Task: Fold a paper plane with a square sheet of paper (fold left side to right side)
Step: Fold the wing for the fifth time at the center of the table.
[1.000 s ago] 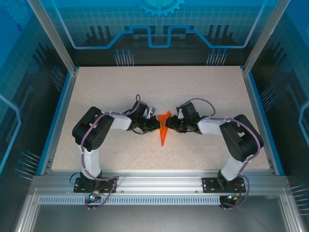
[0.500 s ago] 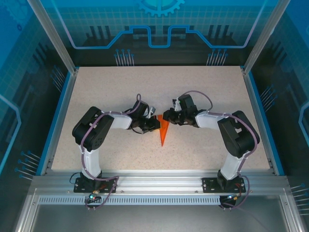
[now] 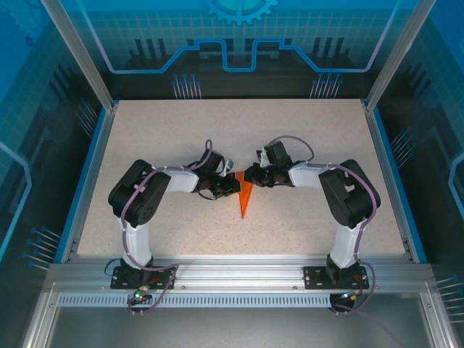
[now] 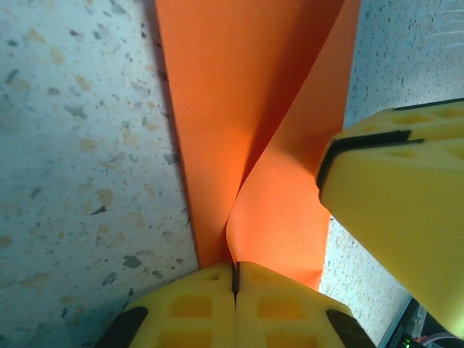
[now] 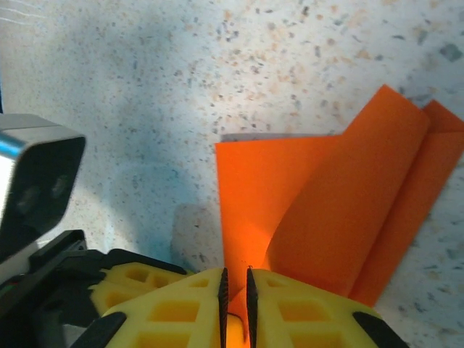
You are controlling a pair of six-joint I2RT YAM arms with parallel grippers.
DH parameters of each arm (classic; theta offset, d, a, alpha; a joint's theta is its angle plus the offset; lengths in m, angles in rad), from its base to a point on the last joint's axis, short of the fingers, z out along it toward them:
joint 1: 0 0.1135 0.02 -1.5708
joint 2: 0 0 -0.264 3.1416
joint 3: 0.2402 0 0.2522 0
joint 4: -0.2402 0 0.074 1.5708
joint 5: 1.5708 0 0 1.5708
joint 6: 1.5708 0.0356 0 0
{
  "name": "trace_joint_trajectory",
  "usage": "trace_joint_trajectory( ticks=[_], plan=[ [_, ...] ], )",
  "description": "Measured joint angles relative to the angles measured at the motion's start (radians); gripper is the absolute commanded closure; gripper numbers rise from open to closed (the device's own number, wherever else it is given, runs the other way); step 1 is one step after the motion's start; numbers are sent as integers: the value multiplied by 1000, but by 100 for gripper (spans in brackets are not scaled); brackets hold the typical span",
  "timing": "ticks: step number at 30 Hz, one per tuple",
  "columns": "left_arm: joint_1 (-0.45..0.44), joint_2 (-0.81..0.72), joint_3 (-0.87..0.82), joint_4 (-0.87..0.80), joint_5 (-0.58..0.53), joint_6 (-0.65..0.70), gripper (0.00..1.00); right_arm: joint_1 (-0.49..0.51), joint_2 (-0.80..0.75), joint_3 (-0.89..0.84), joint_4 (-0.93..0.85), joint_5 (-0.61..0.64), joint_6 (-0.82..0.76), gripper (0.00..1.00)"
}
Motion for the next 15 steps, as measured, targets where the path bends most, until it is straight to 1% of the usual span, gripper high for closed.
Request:
trace_joint_trajectory(
  ticks=[15],
  plan=[
    [0,0,2,-5,-2,0,100,-13,38,19,-52,3,-19,83]
  ],
)
